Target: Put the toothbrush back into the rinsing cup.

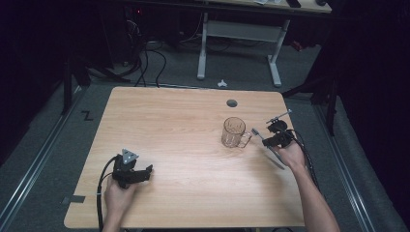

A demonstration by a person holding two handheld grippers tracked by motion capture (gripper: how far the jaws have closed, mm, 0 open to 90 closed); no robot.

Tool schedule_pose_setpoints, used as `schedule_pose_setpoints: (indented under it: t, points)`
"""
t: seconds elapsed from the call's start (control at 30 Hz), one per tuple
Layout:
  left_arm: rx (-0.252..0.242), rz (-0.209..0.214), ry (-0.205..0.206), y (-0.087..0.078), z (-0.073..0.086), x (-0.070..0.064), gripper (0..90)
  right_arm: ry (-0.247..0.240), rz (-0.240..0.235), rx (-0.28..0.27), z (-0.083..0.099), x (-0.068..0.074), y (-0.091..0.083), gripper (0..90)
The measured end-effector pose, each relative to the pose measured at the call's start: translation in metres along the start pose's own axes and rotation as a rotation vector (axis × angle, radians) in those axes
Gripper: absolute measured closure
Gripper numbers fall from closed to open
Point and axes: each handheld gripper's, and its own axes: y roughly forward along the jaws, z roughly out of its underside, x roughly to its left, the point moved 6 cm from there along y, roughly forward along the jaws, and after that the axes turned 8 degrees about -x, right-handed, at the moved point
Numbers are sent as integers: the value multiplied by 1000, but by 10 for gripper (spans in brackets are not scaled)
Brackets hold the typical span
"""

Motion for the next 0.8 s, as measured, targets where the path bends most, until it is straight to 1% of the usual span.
schedule_pose_setpoints:
  t: [0.37, 0.67, 0.73, 0.8]
  points:
    - [0, 0, 0, 0, 0, 0, 185, 4, -10, -37, 3, 1, -11, 794]
    - [0, 0, 0, 0, 0, 0, 185, -2, -13, -79, 6, 4, -20, 794]
    - [0, 0, 0, 0, 0, 0, 185, 1, -15, -101, 5, 6, -23, 794]
    - [0, 0, 0, 0, 0, 0, 185, -3, -18, -111, 6, 7, -25, 794]
